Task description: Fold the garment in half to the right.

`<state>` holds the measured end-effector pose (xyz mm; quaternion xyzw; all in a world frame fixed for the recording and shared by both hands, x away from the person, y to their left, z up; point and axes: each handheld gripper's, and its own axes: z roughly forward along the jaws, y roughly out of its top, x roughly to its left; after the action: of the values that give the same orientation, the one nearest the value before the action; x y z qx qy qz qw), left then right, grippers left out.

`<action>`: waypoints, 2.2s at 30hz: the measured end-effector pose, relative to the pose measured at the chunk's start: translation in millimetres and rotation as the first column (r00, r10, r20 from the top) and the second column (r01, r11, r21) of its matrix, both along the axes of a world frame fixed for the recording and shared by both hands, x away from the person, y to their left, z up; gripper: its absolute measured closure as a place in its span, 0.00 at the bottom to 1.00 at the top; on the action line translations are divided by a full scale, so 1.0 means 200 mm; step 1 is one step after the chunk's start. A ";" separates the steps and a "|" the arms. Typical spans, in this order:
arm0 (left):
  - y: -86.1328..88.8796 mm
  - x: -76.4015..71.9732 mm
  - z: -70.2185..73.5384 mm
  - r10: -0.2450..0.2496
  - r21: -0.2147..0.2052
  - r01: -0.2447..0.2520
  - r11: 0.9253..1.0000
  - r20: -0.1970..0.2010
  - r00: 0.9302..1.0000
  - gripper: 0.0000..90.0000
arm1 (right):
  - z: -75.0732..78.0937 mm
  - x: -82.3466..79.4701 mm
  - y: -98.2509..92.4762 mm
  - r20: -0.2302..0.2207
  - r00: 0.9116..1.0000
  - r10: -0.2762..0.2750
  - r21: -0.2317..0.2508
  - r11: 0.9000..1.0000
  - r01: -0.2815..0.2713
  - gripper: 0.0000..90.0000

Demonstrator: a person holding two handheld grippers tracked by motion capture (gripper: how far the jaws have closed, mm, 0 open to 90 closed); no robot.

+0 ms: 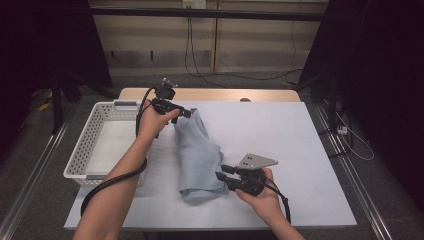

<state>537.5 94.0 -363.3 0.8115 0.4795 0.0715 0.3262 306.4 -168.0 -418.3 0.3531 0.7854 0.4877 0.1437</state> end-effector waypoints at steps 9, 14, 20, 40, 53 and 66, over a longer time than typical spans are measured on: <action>0.02 -0.03 0.01 -0.005 0.001 0.005 1.000 0.005 1.000 0.18 | -0.03 0.09 0.00 -0.006 0.999 -0.044 -0.024 0.999 0.043 0.51; 0.02 -0.06 0.01 -0.003 0.000 0.003 1.000 0.004 1.000 0.18 | -0.05 0.13 -0.01 -0.015 0.998 -0.063 -0.023 0.998 0.062 0.40; 0.03 -0.09 0.00 -0.007 0.004 0.007 1.000 -0.001 1.000 0.17 | -0.07 0.17 -0.02 -0.023 0.997 -0.069 -0.033 0.997 0.068 0.34; 0.03 -0.23 -0.04 -0.029 -0.036 0.028 0.999 -0.015 0.999 0.14 | -0.07 0.21 -0.06 -0.012 0.996 -0.083 -0.044 0.996 0.082 0.25; 0.02 -0.28 -0.06 -0.034 -0.066 0.034 0.997 -0.010 0.999 0.14 | -0.07 0.22 -0.11 -0.007 0.995 -0.103 -0.059 0.993 0.103 0.23; 0.00 -0.34 -0.10 -0.041 -0.048 0.042 0.998 0.019 0.999 0.13 | -0.08 0.23 -0.18 -0.018 0.996 -0.093 -0.054 0.994 0.092 0.19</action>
<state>469.0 94.6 -382.4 0.8126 0.4611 0.0602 0.3514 352.9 -204.9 -434.4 0.3900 0.7823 0.4560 0.1671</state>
